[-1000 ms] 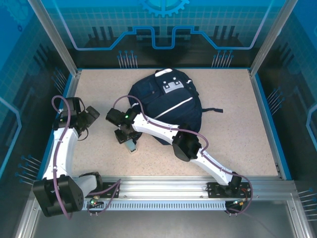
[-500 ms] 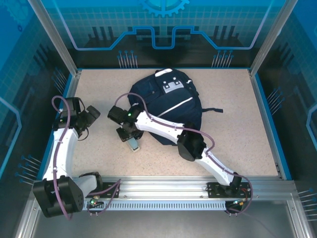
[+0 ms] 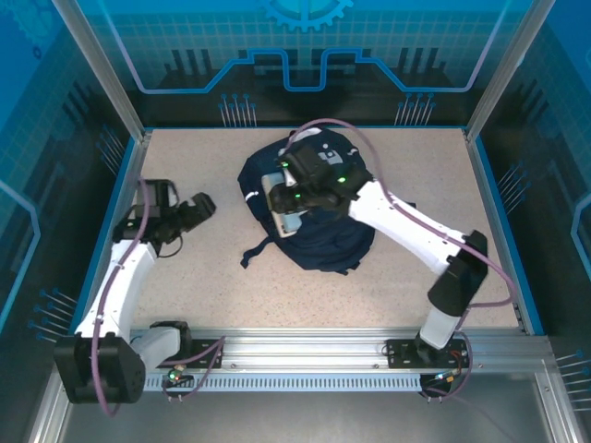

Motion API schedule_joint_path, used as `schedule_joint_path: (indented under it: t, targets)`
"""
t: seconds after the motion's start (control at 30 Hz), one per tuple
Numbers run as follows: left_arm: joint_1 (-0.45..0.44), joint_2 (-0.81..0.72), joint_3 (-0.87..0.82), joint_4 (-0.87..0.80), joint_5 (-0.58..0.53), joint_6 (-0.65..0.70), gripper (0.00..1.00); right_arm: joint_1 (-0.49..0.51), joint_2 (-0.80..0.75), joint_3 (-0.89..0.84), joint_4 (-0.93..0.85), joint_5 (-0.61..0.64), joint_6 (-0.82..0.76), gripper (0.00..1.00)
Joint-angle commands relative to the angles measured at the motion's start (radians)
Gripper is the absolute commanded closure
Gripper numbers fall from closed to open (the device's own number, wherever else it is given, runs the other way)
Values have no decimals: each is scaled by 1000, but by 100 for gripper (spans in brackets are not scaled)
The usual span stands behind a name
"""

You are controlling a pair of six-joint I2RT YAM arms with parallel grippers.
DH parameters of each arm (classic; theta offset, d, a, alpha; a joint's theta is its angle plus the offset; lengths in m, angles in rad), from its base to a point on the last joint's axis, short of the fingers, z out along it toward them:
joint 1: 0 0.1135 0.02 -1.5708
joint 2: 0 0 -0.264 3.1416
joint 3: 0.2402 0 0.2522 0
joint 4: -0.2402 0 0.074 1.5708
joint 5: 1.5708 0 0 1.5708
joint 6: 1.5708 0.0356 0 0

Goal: Pack the student bag

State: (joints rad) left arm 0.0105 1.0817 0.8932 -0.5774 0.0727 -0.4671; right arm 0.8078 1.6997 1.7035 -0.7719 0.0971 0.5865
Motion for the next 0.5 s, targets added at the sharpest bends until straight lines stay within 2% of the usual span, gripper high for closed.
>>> schedule_joint_path:
  t: [0.0, 0.3, 0.47]
  targets:
    - [-123, 33, 40, 55, -14, 113, 1, -79, -115, -119, 71, 14, 26, 79]
    - [-513, 243, 158, 193, -49, 271, 1, -346, -360, -379, 80, 13, 49, 79]
    - [-695, 420, 304, 163, -131, 416, 3, -467, -433, -457, 74, -35, 56, 79]
